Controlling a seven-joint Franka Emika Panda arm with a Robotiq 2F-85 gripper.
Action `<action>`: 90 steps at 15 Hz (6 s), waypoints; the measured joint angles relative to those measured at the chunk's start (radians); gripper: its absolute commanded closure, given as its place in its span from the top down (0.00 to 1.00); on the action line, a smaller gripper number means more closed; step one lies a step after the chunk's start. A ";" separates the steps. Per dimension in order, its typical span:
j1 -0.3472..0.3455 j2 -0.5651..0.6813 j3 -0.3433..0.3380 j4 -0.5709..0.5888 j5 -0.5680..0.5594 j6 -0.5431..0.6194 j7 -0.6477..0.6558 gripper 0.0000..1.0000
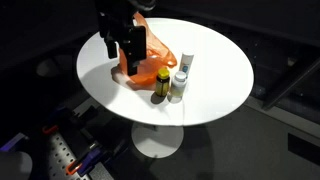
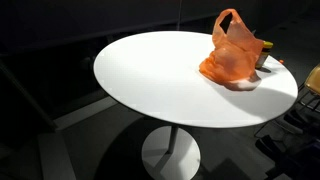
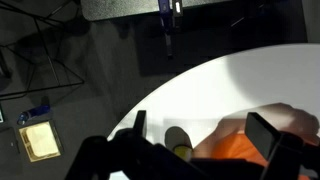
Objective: Remove the blue container from the plastic bag and put it on the table
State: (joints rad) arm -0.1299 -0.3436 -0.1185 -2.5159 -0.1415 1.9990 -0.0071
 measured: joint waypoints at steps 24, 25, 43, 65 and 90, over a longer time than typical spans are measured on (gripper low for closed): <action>0.018 0.255 0.098 0.252 -0.001 0.056 0.340 1.00; 0.021 0.284 0.098 0.270 -0.002 0.067 0.353 1.00; 0.114 0.496 0.086 0.367 -0.100 0.170 0.471 1.00; 0.146 0.635 0.102 0.301 0.121 0.542 0.361 1.00; 0.158 0.538 0.086 0.344 0.237 0.374 0.355 0.18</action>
State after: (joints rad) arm 0.0280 0.1940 -0.0321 -2.1722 0.0951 2.3725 0.3483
